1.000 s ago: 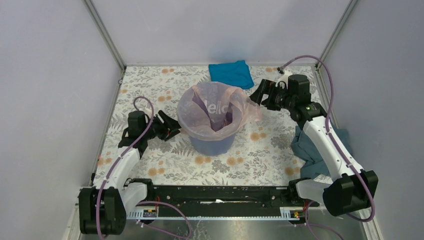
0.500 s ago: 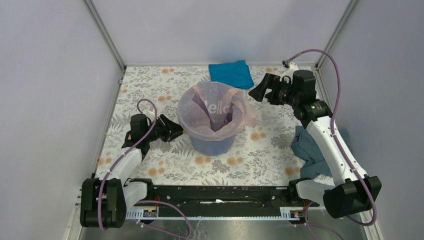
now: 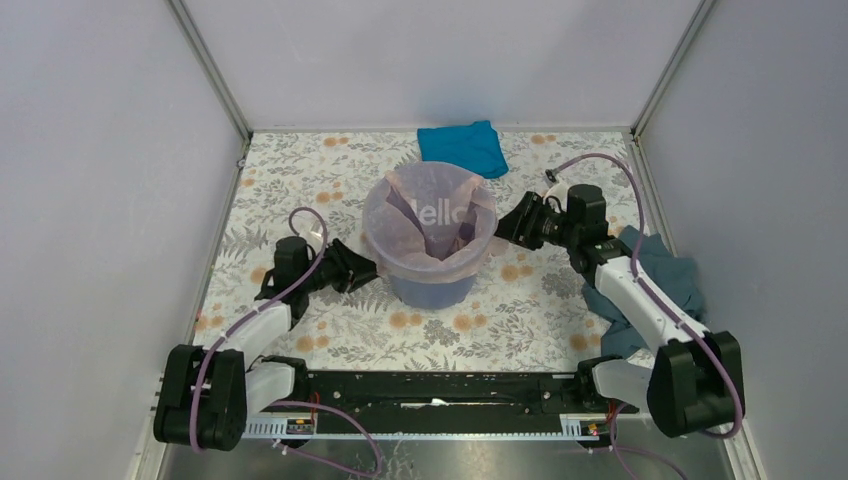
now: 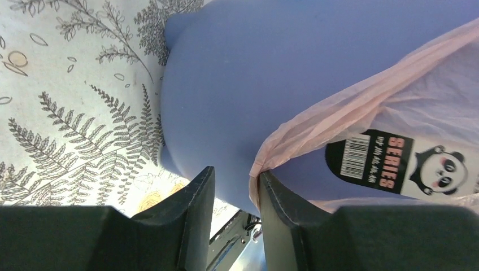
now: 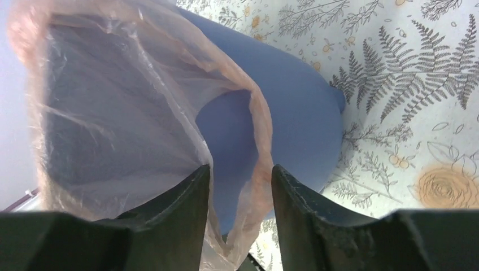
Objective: Put the trash bags into the trash bin
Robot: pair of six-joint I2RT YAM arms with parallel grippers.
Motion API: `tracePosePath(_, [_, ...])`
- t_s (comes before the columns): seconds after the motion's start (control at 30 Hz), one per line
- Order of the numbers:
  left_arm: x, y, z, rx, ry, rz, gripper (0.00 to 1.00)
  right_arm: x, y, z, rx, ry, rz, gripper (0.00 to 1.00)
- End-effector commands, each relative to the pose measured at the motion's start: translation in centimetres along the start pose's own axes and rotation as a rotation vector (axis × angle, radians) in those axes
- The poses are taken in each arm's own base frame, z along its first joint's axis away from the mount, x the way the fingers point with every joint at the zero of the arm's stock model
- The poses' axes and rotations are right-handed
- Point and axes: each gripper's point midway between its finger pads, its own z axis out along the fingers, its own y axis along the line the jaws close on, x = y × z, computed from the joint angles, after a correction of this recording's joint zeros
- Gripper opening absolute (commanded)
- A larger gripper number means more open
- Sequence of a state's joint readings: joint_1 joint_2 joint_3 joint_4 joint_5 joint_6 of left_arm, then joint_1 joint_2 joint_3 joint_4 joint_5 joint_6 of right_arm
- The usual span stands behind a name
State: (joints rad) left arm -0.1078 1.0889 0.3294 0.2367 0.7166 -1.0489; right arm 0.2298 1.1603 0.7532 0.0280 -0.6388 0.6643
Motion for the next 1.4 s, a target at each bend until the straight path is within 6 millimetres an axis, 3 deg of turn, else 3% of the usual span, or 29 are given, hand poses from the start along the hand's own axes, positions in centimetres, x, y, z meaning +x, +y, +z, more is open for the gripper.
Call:
tracePosePath(0.0, [0.4, 0.2, 0.8, 0.008, -0.015, 0.017, 0.37, -0.1, 0.1, 2.1, -0.091, 0.007, -0.005, 0.50])
tracePosePath(0.2, [1.0, 2.2, 0.7, -0.045, -0.021, -0.003, 0.35, 0.6, -3.6, 3.3, 0.027, 0.020, -0.038, 0.51])
tracePosePath(0.27, [1.3, 2.5, 0.6, -0.051, -0.017, -0.009, 0.34, 0.5, -4.7, 3.2, 0.084, 0.007, -0.056, 0.55])
tracePosePath(0.47, [1.5, 2.2, -0.3, -0.084, -0.035, 0.007, 0.36, -0.9, -5.3, 1.2, 0.219, -0.029, -0.142, 0.72])
tracePosePath(0.53, [1.0, 1.6, -1.1, -0.110, -0.067, 0.032, 0.43, -1.7, -5.2, 0.0, 0.278, -0.054, -0.179, 0.77])
tracePosePath(0.67, [-0.4, 0.0, -3.7, -0.220, -0.151, 0.082, 0.79, -3.5, -5.1, -2.8, 0.405, -0.118, -0.247, 0.89])
tracePosePath(0.77, [-1.4, -0.4, -6.7, -0.359, -0.225, 0.105, 0.96, -4.3, -4.8, -4.8, 0.464, -0.156, -0.283, 0.96])
tracePosePath(0.83, [-2.3, -1.1, -8.9, -0.427, -0.301, 0.128, 0.99, -4.5, -4.3, -5.5, 0.471, -0.173, -0.296, 0.99])
tracePosePath(0.93, [-4.0, -5.0, -11.8, -0.398, -0.421, 0.220, 0.99, -4.4, -3.4, -5.8, 0.437, -0.175, -0.306, 1.00])
tracePosePath(1.13, [-6.0, -18.9, -13.9, -0.067, -0.487, 0.484, 0.99, -3.7, -2.1, -5.8, 0.360, -0.163, -0.331, 1.00])
tracePosePath(1.2, [-6.5, -22.2, -13.9, 0.006, -0.496, 0.531, 0.98, -3.6, -2.2, -6.0, 0.367, -0.166, -0.339, 1.00])
tracePosePath(1.3, [-5.7, -25.3, -10.9, 0.087, -0.400, 0.576, 0.92, -3.3, -2.4, -6.2, 0.370, -0.165, -0.345, 1.00])
tracePosePath(1.37, [-4.2, -26.0, -6.7, 0.043, -0.331, 0.637, 0.91, -3.1, -2.5, -6.3, 0.368, -0.165, -0.344, 1.00])
